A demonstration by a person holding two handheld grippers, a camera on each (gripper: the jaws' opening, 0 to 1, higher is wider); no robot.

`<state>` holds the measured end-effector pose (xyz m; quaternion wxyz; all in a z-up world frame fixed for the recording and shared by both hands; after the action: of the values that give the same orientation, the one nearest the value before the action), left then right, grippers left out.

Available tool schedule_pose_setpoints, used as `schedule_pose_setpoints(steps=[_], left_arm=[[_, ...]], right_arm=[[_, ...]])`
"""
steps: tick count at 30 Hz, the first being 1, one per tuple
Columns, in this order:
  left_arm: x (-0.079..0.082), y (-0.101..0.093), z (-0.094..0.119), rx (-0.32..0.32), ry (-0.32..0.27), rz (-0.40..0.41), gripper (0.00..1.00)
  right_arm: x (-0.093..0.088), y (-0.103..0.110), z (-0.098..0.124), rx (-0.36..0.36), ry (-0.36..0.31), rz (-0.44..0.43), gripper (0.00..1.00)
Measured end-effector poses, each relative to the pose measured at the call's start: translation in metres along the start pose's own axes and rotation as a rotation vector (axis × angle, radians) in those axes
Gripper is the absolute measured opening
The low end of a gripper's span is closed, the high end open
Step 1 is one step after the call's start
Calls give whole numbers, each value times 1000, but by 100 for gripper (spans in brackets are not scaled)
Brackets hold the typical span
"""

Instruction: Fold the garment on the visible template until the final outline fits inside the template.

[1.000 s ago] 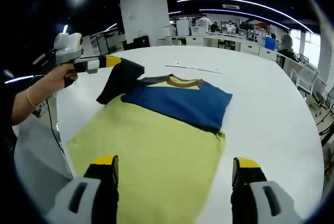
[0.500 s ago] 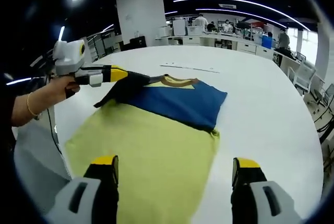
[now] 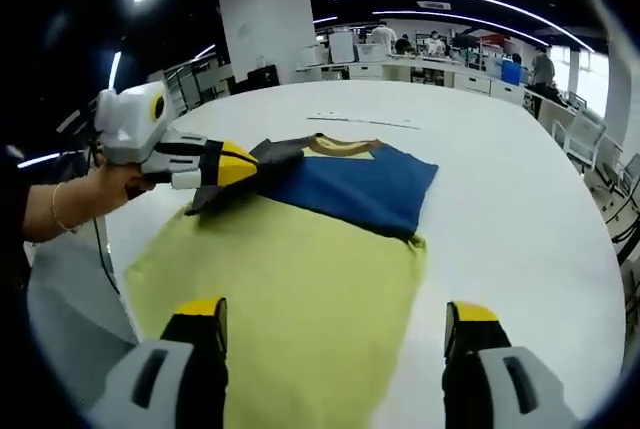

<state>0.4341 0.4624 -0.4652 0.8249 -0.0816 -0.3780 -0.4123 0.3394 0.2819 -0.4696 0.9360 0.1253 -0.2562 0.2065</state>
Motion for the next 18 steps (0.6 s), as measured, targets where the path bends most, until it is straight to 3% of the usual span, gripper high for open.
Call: schedule_pose_setpoints(steps=[8,14,18], left_arm=[[-16,-11,-12,-24,56,-26,2],[-13,-10,-6,-3,41,-17,25],[-9,1,0,40,12,40,55]], right_arm=[[0,1,-2,6,3,2,90],[2,1,-1,7,-4,6,91],[5,2,0,9,-14,9,92]])
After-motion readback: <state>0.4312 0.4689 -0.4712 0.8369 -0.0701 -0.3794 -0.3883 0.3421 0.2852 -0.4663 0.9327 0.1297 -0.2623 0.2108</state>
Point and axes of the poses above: the point that each gripper's makers call its tool centre point, and the gripper's own axes: z roughly backward along the fingers, y roughly to its left, x roughly out of its top, the point moved 4 cm from there along z, roughly backward along the fingers, and after that the axes turned 15 degrees about y, right-handed, at the moved point
